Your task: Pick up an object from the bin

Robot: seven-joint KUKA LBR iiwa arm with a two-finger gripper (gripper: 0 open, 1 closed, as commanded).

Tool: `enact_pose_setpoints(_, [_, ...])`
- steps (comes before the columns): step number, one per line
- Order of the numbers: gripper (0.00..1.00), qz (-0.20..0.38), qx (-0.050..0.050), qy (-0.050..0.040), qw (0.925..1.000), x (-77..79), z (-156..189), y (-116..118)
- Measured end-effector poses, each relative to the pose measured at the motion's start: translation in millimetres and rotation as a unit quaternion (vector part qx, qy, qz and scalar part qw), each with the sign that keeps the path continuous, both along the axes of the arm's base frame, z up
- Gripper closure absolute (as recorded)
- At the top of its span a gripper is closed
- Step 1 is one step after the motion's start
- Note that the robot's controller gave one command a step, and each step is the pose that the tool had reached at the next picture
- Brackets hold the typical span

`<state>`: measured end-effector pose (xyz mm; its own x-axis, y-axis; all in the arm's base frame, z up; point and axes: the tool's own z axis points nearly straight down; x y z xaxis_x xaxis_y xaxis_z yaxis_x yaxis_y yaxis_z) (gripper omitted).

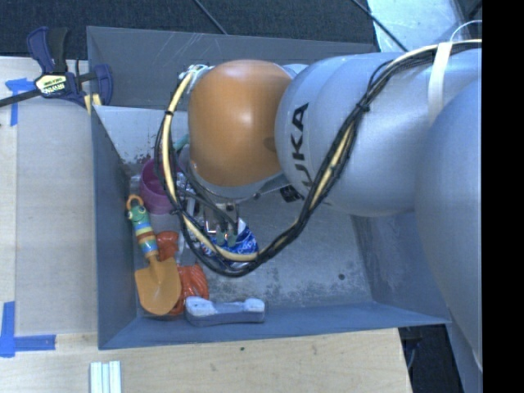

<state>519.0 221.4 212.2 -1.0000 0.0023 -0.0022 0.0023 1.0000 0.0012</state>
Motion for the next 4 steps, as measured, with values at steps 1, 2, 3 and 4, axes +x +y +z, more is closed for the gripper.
enact_pose_setpoints(1, [0.0,0.0,0.0,0.0,1.0,0.0,0,0])
enact_pose_setpoints(2, [0.0,0.008,0.0,0.0001,1.0,0.8,-1,0])
enact_pose_setpoints(3, [0.0,-0.007,0.0,-0.0025,1.0,-5.3,28,-55])
enact_pose_setpoints(4, [0.0,0.123,0.001,0.0007,0.9924,25.5,-25,1])
